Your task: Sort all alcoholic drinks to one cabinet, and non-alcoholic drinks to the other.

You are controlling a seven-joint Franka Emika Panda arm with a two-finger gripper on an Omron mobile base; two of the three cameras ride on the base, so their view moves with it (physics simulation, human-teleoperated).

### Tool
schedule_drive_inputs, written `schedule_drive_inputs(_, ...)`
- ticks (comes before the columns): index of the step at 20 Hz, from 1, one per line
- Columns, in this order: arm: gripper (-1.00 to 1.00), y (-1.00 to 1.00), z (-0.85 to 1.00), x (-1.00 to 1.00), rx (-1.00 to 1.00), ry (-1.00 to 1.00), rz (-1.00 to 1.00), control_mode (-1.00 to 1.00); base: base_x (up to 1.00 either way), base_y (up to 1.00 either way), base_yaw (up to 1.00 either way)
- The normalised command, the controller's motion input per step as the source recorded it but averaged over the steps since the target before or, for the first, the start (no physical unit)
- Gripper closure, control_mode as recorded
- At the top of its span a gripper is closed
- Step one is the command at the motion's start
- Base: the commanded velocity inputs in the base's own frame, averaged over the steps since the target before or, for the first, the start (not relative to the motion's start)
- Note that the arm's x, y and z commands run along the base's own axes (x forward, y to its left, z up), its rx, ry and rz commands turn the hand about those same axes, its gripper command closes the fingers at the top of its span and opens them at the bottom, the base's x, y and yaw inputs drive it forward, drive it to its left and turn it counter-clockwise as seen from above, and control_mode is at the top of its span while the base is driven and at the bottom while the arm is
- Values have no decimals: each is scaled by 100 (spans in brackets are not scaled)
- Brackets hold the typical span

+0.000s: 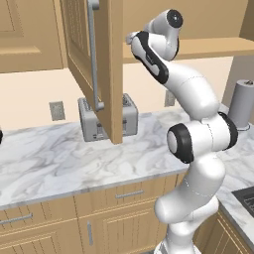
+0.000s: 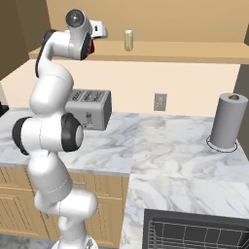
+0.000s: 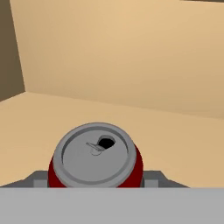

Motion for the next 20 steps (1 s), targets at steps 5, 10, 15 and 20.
schedule_drive_inputs(5, 100, 1, -9, 25, 0, 2, 0, -100, 0, 0, 0)
schedule_drive_inputs(10, 100, 0, -15, 25, 0, 4, 0, -100, 0, 0, 0)
schedule_drive_inputs(15, 100, 0, -13, 25, 0, 3, 0, -100, 0, 0, 0)
schedule_drive_inputs(20, 100, 0, -10, 22, 0, 0, 0, -100, 0, 0, 0)
